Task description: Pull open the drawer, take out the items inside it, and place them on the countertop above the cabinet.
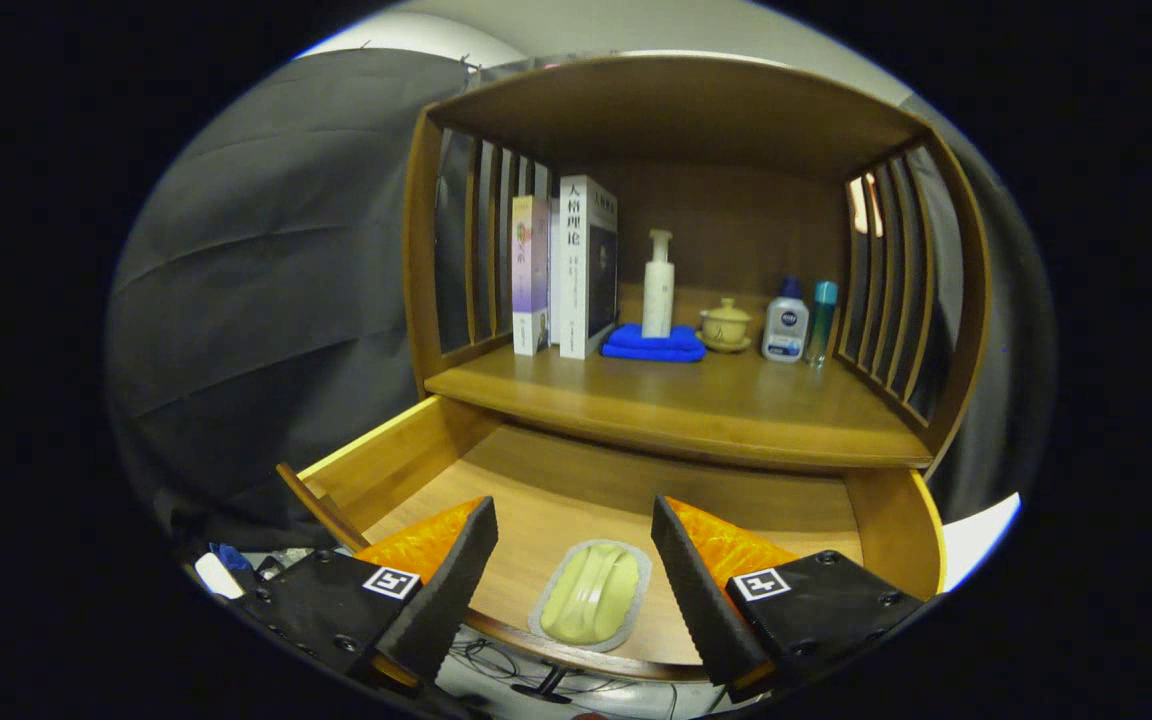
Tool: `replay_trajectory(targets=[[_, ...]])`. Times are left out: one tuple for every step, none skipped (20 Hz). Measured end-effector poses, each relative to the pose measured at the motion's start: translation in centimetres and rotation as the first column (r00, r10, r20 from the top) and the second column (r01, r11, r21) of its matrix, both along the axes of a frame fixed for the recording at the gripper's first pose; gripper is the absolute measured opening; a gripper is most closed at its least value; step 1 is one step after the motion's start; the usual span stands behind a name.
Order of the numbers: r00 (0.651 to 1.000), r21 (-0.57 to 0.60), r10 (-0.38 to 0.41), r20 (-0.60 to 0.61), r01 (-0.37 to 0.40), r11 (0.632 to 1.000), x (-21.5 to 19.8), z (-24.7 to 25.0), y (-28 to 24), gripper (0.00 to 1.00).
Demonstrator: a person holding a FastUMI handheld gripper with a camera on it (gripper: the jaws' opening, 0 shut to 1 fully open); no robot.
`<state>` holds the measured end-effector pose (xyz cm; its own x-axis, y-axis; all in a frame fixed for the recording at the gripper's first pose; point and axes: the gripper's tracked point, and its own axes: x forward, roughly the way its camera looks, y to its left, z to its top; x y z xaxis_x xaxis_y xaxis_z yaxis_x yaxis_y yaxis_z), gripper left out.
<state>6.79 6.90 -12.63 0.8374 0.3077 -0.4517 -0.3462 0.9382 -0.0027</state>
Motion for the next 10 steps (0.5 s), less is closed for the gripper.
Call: replay_trajectory(targets=[[0.999, 0.001, 0.008, -0.047, -0.008, 1.000, 0.2, -0.8, 0.1, 0.98], [0.996, -0.010, 0.016, -0.089, -0.017, 1.000, 0.4, -1.7, 0.2, 0.98], [0.993, -0.035, 0.013, -0.115, -0.017, 0.999, 0.7, -2.4, 0.0, 0.98], [0.993, -0.067, 0.003, -0.120, -0.012, 0.998, 1.3, -2.7, -0.4, 0.98], [0.991, -0.100, -0.001, -0.132, -0.012, 0.995, 1.8, -3.2, -0.7, 0.98], [0.988, -0.117, -0.006, -0.157, -0.013, 0.993, 2.0, -3.9, -0.7, 0.98], [0.982, -0.118, -0.001, -0.190, -0.022, 0.993, 2.1, -4.4, -0.5, 0.98], [0.976, -0.110, -0.003, -0.219, -0.022, 0.994, 2.2, -4.8, -0.3, 0.98], [0.968, -0.105, -0.005, -0.250, -0.022, 0.994, 2.4, -5.3, -0.1, 0.98], [0.960, -0.100, -0.003, -0.279, -0.026, 0.995, 2.3, -5.7, -0.1, 0.98]])
